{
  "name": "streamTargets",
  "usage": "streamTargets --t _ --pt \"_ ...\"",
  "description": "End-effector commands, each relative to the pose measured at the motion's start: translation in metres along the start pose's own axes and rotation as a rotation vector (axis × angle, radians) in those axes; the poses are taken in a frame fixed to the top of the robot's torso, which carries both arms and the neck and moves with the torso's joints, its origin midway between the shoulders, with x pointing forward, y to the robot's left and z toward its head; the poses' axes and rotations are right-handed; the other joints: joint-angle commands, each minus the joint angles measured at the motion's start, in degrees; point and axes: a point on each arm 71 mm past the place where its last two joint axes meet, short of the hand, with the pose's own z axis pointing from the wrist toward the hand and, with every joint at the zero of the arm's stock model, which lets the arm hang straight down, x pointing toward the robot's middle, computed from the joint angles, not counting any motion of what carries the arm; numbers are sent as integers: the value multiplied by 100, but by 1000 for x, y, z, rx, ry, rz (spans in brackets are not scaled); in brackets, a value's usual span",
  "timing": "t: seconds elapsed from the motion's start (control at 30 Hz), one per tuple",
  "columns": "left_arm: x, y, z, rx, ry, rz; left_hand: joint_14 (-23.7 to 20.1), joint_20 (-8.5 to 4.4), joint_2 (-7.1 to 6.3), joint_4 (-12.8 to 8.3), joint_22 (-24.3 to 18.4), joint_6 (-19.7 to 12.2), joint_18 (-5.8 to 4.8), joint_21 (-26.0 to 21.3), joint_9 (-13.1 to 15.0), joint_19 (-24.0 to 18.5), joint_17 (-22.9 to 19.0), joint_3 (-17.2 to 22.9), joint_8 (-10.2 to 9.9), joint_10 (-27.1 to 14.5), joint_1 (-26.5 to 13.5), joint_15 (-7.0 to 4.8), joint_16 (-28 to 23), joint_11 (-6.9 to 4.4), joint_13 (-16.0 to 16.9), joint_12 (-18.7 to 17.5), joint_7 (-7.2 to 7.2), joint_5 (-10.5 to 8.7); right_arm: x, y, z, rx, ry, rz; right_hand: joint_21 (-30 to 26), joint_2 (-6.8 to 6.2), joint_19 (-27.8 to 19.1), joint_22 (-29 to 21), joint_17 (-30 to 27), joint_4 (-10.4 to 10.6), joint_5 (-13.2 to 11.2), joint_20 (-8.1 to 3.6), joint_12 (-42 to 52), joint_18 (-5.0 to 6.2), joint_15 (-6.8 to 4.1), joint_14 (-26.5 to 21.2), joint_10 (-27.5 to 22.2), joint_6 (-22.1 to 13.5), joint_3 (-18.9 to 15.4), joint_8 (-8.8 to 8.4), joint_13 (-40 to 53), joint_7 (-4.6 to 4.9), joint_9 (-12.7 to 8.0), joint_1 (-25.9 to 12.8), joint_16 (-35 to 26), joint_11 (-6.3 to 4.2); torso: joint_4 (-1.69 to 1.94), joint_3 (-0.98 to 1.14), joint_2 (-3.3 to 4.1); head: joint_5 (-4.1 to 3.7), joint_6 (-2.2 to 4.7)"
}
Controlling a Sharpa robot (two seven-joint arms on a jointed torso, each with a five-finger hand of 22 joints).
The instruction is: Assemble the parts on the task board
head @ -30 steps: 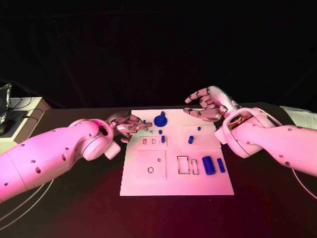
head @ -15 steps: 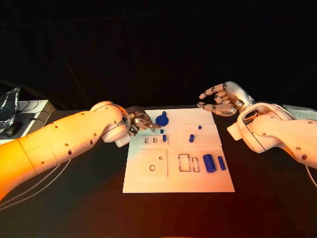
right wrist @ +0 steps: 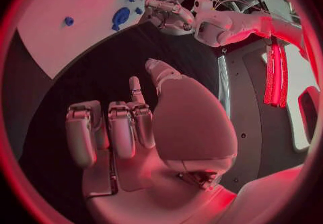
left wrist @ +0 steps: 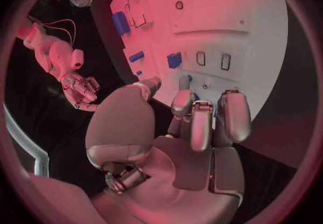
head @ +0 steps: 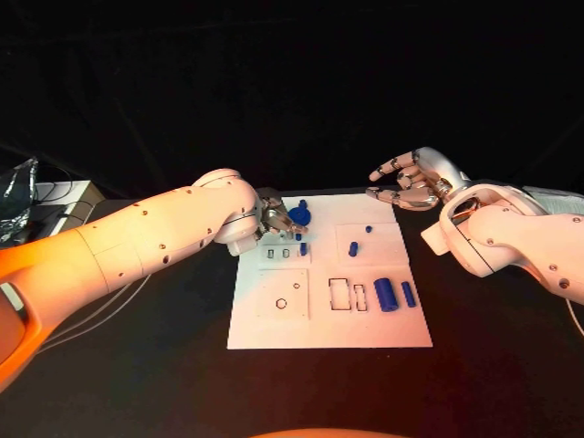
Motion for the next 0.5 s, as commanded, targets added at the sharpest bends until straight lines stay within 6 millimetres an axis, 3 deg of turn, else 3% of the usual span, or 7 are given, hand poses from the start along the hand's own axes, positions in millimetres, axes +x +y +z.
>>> streamTargets --t 0.03,0.2,0.5 --pt "2 -1 3 -48 53 62 532 27 -12 9 7 -50 -100 30 9 19 1303 40 -32 -43 -63 -20 18 13 -10 -40 -6 -24 2 0 0 8 25 -14 -43 0 519 1387 1506 23 -2 -34 -11 -37 -37 609 524 -45 21 11 1440 11 6 35 36 -22 -14 -5 12 3 -22" --pt "4 -6 6 -56 77 83 528 36 -20 9 6 -56 -100 30 15 11 1296 19 -40 -63 -138 -11 14 21 -20 -50 1 -37 2 0 1 12 27 -16 -44 -1 519 1386 1506 25 -1 -34 -9 -37 -37 609 525 -48 21 10 1441 12 6 34 36 -21 -5 -19 21 -17 -32" --pt "8 -11 10 -71 119 115 529 40 -22 8 18 -56 -102 35 19 15 1299 2 -40 -78 -167 -8 15 23 -39 -64 2 -35 3 0 1 11 30 -22 -53 -3 515 1380 1506 31 1 -34 -20 -35 -35 609 514 -56 19 9 1431 15 8 28 36 -18 6 -22 41 -33 -60"
